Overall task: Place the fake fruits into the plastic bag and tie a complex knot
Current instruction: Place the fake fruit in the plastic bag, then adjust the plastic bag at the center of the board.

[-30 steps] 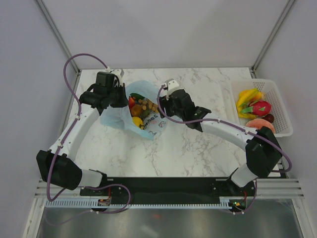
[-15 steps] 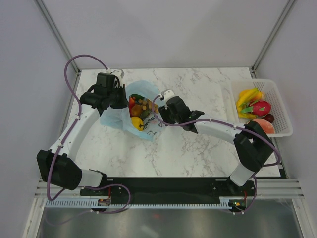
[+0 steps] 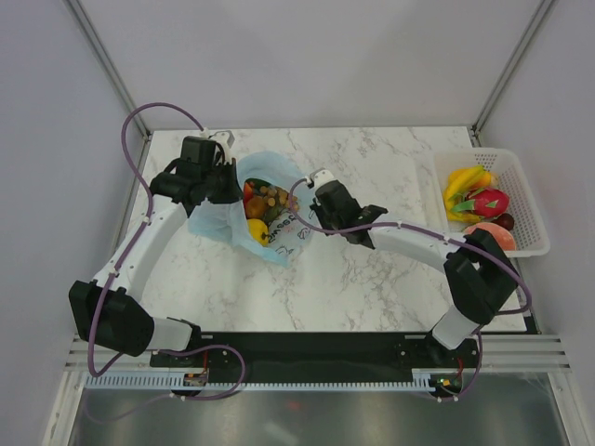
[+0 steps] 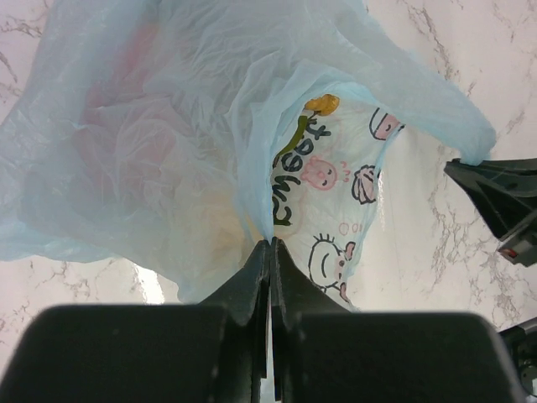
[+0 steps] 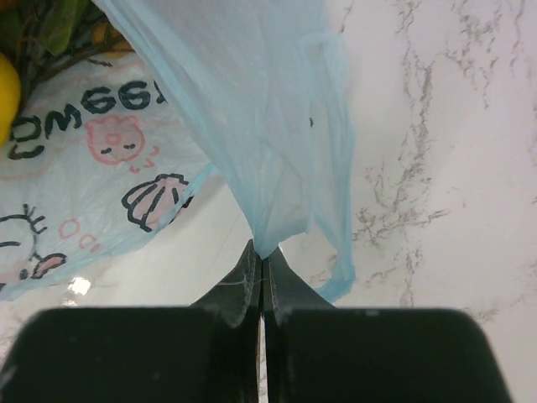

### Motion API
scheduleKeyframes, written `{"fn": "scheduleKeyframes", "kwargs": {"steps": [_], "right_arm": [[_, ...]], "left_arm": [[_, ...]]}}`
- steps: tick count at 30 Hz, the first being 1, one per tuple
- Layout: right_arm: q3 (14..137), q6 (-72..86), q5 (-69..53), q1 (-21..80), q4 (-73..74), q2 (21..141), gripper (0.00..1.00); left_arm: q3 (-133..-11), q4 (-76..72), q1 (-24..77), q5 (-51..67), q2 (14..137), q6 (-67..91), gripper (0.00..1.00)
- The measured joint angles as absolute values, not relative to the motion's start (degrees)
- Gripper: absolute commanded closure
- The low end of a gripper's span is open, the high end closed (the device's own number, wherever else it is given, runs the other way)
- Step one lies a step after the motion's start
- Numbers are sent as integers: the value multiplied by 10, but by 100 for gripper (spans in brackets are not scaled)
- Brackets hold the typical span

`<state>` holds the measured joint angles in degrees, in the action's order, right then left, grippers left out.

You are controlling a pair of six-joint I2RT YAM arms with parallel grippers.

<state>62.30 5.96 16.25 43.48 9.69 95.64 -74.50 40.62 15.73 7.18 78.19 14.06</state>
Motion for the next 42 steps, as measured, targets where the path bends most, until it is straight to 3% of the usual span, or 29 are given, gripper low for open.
{"fn": "scheduleKeyframes", "kwargs": {"steps": [7, 13, 16, 19, 20, 24, 25, 27, 35, 42], "right_arm": [[666, 92, 127, 394, 174, 841, 100], [667, 126, 84, 327, 198, 777, 100], [650, 136, 70, 300, 214, 762, 100], [638, 139, 58, 290, 230, 752, 100], [635, 140, 55, 289, 234, 749, 100], [631, 142, 44, 286, 243, 746, 100], [630, 142, 43, 286, 244, 746, 100], [630, 142, 41, 286, 245, 746, 100], [629, 144, 36, 286, 245, 755, 100], [629, 145, 34, 286, 245, 773, 100]], "left_arm": [[-761, 407, 171, 97, 797, 141, 95], [-811, 406, 245, 90, 819, 148, 83], [-834, 406, 291, 75, 829, 156, 60], [-836, 407, 315, 65, 823, 166, 50], [-836, 410, 317, 58, 818, 169, 40], [-815, 421, 319, 33, 759, 182, 25], [-807, 425, 319, 30, 737, 185, 16], [-788, 433, 326, 22, 686, 196, 11], [-671, 455, 390, 1, 505, 277, 9], [-580, 489, 402, 1, 426, 347, 11]]}}
